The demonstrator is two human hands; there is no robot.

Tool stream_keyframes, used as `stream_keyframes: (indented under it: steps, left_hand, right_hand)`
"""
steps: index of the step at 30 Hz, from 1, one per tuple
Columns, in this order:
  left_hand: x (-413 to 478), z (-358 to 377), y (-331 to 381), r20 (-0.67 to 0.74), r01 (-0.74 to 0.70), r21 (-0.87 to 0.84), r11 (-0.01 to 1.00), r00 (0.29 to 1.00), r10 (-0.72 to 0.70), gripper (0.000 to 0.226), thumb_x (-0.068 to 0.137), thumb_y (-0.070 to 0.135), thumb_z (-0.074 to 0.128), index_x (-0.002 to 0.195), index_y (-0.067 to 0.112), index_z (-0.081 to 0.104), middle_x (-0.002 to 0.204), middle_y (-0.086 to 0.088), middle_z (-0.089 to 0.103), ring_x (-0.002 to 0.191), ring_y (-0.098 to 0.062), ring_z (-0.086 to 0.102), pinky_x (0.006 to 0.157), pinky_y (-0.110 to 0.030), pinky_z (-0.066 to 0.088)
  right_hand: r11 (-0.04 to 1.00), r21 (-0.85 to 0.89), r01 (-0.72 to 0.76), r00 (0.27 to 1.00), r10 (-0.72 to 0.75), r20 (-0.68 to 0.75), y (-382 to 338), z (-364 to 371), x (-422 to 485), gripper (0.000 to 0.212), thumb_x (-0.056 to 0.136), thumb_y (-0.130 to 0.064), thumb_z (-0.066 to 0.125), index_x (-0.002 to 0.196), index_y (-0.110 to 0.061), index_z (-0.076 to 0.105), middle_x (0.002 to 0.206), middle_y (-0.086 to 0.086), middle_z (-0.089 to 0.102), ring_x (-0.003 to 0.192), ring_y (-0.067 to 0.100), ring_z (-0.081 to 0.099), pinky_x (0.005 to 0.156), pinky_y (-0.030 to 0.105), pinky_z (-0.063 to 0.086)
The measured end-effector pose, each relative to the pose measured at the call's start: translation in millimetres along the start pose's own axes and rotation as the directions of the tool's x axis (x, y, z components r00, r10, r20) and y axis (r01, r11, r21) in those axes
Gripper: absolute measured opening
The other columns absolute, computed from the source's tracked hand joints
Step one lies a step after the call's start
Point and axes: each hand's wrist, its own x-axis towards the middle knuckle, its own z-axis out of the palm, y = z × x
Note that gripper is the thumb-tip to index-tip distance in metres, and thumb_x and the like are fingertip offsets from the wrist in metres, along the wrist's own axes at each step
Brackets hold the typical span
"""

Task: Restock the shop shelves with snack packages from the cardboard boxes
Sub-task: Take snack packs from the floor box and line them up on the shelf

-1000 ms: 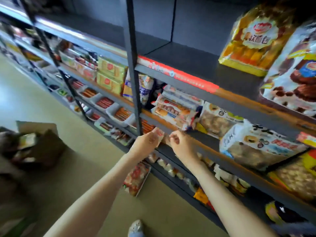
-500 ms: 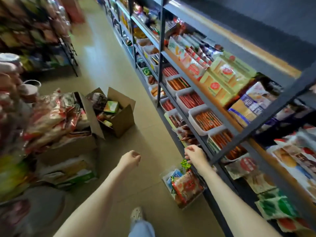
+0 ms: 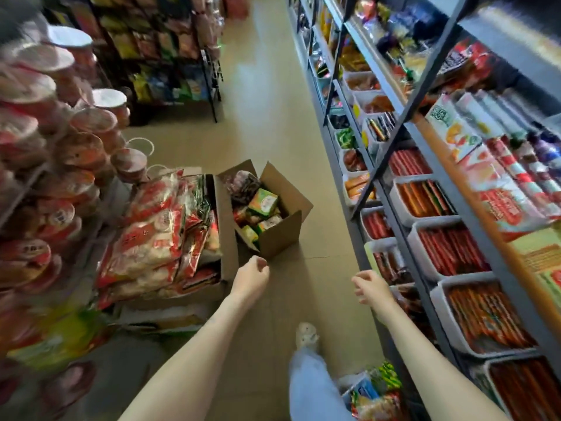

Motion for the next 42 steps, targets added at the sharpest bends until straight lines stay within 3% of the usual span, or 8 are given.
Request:
stream_keyframes:
  steps: [5, 9, 11, 19, 25, 32, 38, 42]
  left_hand:
    - [80.5, -20.4, 21.2, -0.048, 0.112, -0.058, 0.992, 0.992, -0.115, 0.027, 0.097, 0.026, 0.046, 0.122, 0.018, 0.052, 0.107, -0.004, 0.064, 0.093, -0.017, 0.062, 0.077, -0.030, 0.052]
    - [145.2, -39.0, 39.7, -0.110, 0.212, -0.170, 0.962, 0.966, -0.233, 0.024, 0.096, 0.029, 0.046, 0.118, 0.022, 0.050, 0.113, -0.002, 0.061, 0.097, -0.019, 0.063, 0.088, -0.035, 0.052]
    - [172.1, -44.9, 49.8, -0.113, 0.244, -0.227, 0.943, 0.955, -0.274, 0.019, 0.096, 0.029, 0.046, 0.114, 0.025, 0.048, 0.114, -0.002, 0.061, 0.099, -0.019, 0.063, 0.088, -0.036, 0.052]
    - [300.9, -51.7, 55.1, -0.075, 0.394, -0.387, 0.834, 0.888, -0.455, 0.018, 0.093, 0.021, 0.048, 0.110, 0.019, 0.052, 0.110, -0.008, 0.063, 0.097, -0.025, 0.064, 0.085, -0.034, 0.050]
    - [423.1, -52.3, 49.0, 0.011, 0.504, -0.465, 0.728, 0.825, -0.565, 0.022, 0.096, 0.025, 0.048, 0.117, 0.018, 0.051, 0.107, -0.007, 0.063, 0.094, -0.024, 0.065, 0.083, -0.036, 0.054]
    - [567.4, -12.0, 5.3, 0.042, 0.570, -0.598, 0.564, 0.724, -0.688, 0.023, 0.096, 0.017, 0.048, 0.118, 0.015, 0.050, 0.108, -0.008, 0.065, 0.078, -0.017, 0.065, 0.083, -0.034, 0.054]
    - [651.7, 47.3, -57.7, 0.051, 0.541, -0.729, 0.420, 0.654, -0.755, 0.023, 0.095, 0.009, 0.048, 0.118, 0.014, 0.047, 0.096, -0.009, 0.065, 0.057, -0.007, 0.059, 0.070, -0.031, 0.048]
    - [671.5, 83.3, -95.7, 0.091, 0.529, -0.781, 0.331, 0.621, -0.778, 0.022, 0.097, 0.008, 0.048, 0.118, 0.012, 0.046, 0.085, -0.003, 0.062, 0.064, -0.012, 0.059, 0.068, -0.031, 0.048]
  right_hand:
    - [0.994, -0.103, 0.034, 0.993, -0.022, 0.112, -76.3, 18.5, 103.6, 0.025, 0.094, -0.018, 0.056, 0.116, -0.006, 0.052, 0.095, 0.009, 0.059, 0.082, 0.021, 0.058, 0.060, 0.029, 0.048]
    - [0.972, -0.196, 0.128, 0.977, -0.090, 0.195, -151.7, 34.1, 176.9, 0.036, 0.089, -0.024, 0.060, 0.121, -0.010, 0.052, 0.116, 0.011, 0.061, 0.106, 0.030, 0.059, 0.091, 0.045, 0.051]
    - [0.959, -0.235, 0.160, 0.965, -0.102, 0.241, -184.2, 43.0, 204.8, 0.037, 0.090, -0.025, 0.059, 0.123, -0.011, 0.050, 0.118, 0.010, 0.060, 0.108, 0.030, 0.058, 0.095, 0.047, 0.048]
    - [0.901, -0.377, 0.212, 0.927, -0.064, 0.370, -252.3, 91.4, 305.3, 0.039, 0.091, -0.020, 0.060, 0.126, -0.010, 0.048, 0.119, 0.010, 0.057, 0.107, 0.026, 0.057, 0.093, 0.043, 0.049]
    - [0.842, -0.506, 0.187, 0.911, 0.044, 0.411, -278.2, 142.9, 397.4, 0.047, 0.091, -0.016, 0.060, 0.134, -0.008, 0.042, 0.125, 0.013, 0.054, 0.106, 0.022, 0.054, 0.089, 0.032, 0.045]
    - [0.857, -0.477, 0.195, 0.900, 0.037, 0.433, -274.0, 239.6, 529.6, 0.063, 0.083, -0.006, 0.068, 0.138, -0.008, 0.039, 0.122, 0.012, 0.052, 0.093, 0.018, 0.052, 0.082, 0.027, 0.042]
    - [0.813, -0.429, 0.394, 0.840, -0.128, 0.528, -262.3, 334.1, 647.9, 0.078, 0.080, -0.007, 0.070, 0.146, -0.011, 0.028, 0.145, 0.009, 0.038, 0.133, 0.020, 0.037, 0.109, 0.028, 0.029]
    - [0.757, -0.342, 0.557, 0.758, -0.295, 0.581, -287.3, 400.1, 709.4, 0.085, 0.082, -0.010, 0.068, 0.151, -0.019, 0.020, 0.154, 0.005, 0.026, 0.143, 0.017, 0.019, 0.114, 0.028, 0.015]
